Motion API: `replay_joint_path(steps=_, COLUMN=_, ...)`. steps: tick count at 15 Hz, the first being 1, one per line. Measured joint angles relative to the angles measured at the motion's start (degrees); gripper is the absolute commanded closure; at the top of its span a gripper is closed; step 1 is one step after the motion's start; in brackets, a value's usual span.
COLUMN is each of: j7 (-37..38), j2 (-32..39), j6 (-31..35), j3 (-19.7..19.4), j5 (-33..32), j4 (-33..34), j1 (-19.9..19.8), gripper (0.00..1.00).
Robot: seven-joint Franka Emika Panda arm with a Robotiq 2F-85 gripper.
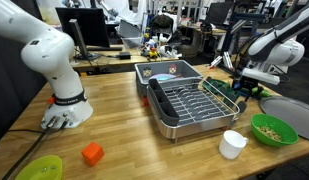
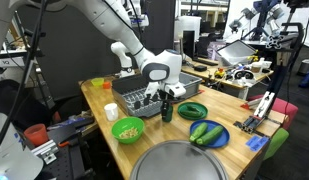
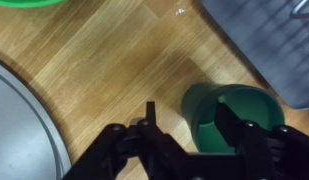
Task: Pick up the green cup and put it on the dish dryer rack
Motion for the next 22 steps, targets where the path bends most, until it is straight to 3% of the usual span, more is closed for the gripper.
replay_joint_path(steps=4, j7=0.0, j2=1.6, j6=0.0, j3=-0.1, j5=0.0, j4=2.0, j1=0.0, gripper=0.96)
replay_joint_path(steps=5, j7=0.0, j2=1.7, j6=0.0, j3=-0.2, j5=0.0, j4=2.1, j1=0.0, gripper=0.99)
replay_joint_path(steps=16, j7=0.2, j2=0.5, j6=0.0, j3=-2.3, j5=0.0, j4=3.2, j1=0.1, gripper=0.99)
replay_joint_path(steps=22, j7=2.2, j2=-7.9, j6=0.5, j3=-4.7, j5=-0.2, j4=0.0, j1=1.5, gripper=0.99)
